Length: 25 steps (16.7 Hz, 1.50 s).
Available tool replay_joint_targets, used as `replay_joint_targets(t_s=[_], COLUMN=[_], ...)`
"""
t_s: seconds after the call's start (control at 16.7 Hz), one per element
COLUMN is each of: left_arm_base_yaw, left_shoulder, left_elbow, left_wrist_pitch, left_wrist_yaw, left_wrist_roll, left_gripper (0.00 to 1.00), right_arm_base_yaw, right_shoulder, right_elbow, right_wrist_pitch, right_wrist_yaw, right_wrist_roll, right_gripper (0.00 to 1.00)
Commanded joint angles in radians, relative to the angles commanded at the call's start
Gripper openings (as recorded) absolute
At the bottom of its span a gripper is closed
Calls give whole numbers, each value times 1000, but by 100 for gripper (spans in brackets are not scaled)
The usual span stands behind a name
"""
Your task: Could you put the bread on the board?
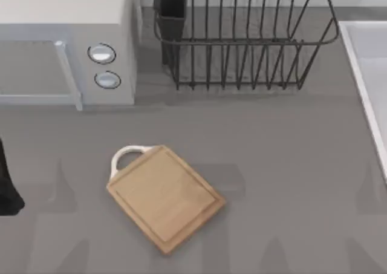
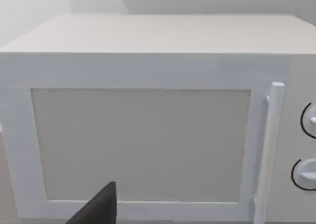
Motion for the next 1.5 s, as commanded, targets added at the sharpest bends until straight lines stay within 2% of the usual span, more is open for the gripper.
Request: replay_joint_targets(t_s=[0.24, 0.48, 1.08, 1.5], left_arm_base_yaw=[8, 47, 194, 272], left_shoulder=[32, 222, 1200, 1679], left_elbow=[30, 191, 804, 1152], left_wrist_pitch=[-24, -152, -700, -976], left_wrist_yaw=[-1, -3, -1, 0], left_wrist_roll=[12, 78, 342, 486], left_gripper=[100, 100, 100, 100], right_arm_base_yaw=[0, 0, 0, 0], right_shoulder=[0, 0, 0, 0], right_elbow=[0, 0, 0, 0], right_wrist_pitch=[0, 0, 0, 0], right_wrist_yaw=[0, 0, 0, 0], right_wrist_roll=[0, 0, 0, 0], right_gripper=[100, 100, 100, 100])
